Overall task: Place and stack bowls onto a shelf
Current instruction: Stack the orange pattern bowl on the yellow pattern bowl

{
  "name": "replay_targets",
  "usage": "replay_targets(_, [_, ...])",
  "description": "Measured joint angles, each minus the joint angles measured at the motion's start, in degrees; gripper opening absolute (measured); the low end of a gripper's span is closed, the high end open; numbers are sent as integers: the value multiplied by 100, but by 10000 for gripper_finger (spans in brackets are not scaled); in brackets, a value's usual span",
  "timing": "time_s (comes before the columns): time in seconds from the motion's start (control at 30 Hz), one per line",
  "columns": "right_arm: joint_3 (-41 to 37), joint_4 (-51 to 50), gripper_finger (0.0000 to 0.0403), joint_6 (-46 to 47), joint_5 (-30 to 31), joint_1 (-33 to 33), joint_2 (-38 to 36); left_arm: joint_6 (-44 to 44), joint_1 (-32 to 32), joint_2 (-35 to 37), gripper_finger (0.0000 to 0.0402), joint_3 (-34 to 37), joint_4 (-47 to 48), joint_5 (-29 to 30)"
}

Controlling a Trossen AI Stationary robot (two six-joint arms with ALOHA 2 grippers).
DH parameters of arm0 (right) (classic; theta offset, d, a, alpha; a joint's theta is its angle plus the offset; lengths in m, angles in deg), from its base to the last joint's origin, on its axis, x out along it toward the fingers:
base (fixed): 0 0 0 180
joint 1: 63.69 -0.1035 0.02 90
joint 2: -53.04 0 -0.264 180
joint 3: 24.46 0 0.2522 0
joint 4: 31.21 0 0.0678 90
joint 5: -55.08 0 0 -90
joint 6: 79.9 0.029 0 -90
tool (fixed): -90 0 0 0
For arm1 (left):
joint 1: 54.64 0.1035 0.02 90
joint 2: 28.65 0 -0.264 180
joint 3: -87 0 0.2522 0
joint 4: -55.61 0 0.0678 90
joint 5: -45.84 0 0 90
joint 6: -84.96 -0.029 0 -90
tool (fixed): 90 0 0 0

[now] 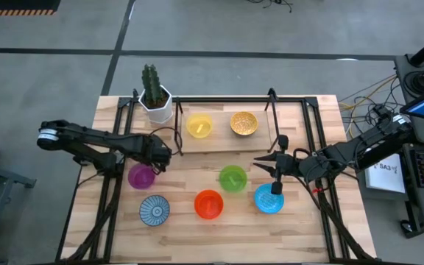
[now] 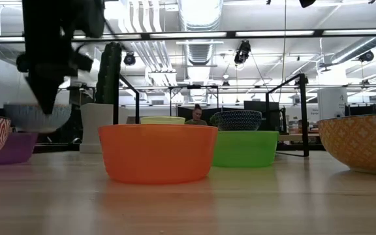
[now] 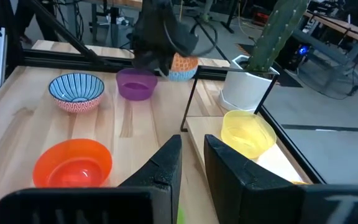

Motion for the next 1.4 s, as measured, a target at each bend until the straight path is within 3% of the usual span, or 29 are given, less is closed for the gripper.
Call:
replay_targets(0.13, [2,0,59,3,0,0,0,-237,-512,0,2,-912,578,-250])
replay_targets(0.3, [0,2,59,15,-1,-1,0,-1009,-1276,-17,2,-2146,402,-564])
replay_targets(0.57, [1,1,59,17,-7,0,0,-3163,-1708,-128,2,-3370,-1809,123])
replay_targets(0.9, [-12,-87,59,19,-25,-1,2,-5982,-1149,-779,3,-3566,-3755,301])
replay_targets(1.23, [-31,-275,59,4,-55,-2,2,-6691,-48,-1692,4,-3562,-3962,372])
replay_targets(1.4, [-33,-273,59,4,-55,-2,-2,-7035,439,-2229,4,-3562,-4649,334])
